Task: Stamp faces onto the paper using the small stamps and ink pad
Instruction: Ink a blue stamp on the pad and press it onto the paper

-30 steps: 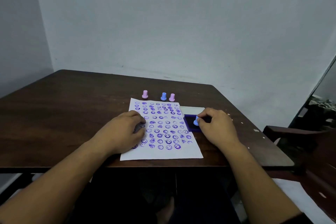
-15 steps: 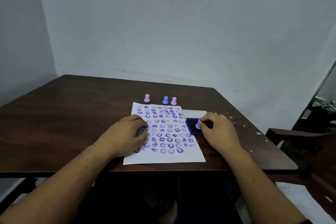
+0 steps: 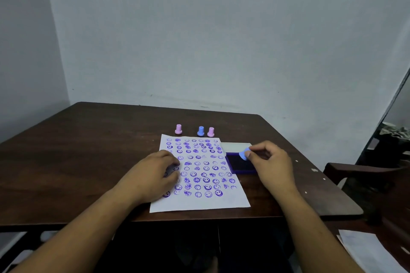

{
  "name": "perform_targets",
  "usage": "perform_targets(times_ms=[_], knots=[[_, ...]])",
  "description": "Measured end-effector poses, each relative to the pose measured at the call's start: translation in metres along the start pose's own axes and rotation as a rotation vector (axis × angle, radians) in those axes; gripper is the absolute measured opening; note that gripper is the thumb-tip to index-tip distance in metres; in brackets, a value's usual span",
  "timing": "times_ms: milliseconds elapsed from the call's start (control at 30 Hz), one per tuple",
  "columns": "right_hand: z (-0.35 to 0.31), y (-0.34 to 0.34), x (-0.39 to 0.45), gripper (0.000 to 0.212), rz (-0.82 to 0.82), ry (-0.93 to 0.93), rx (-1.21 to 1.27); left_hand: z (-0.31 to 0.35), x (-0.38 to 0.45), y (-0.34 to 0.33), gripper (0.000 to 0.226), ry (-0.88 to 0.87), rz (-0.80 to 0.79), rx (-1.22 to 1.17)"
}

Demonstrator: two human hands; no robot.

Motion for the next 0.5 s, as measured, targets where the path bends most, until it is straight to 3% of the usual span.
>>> perform_targets(times_ms=[133,233,367,500], knots=[[0.003,-0.006,-0.027,0.011,-0.055,-0.319,0.593,0.000,0.001,0.000,0.040,0.000,0.005,0.003],[-0.007,-0.017,-0.050,0.008,-0.197,-0.472,0.995,0.000,0.000,0.000,0.039,-0.002,0.016,0.000],[-0.034,-0.037,-0.078,0.025,-0.465,-0.562,1.253,0.000,0.000,0.001,0.038,-0.001,0.021,-0.003],[-0.053,-0.053,-0.099,0.070,-0.558,-0.620,1.391,0.000,0.001,-0.001,0.038,-0.001,0.012,0.004]])
Point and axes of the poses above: each hand's wrist, its own x-axis towards the middle knuckle, its own y-axis out of the back of the hand, z = x × y, the point moved 8 cm from there along x, towards the middle knuckle, and after that the axes turned 7 degrees about z, right-handed, at the moved point
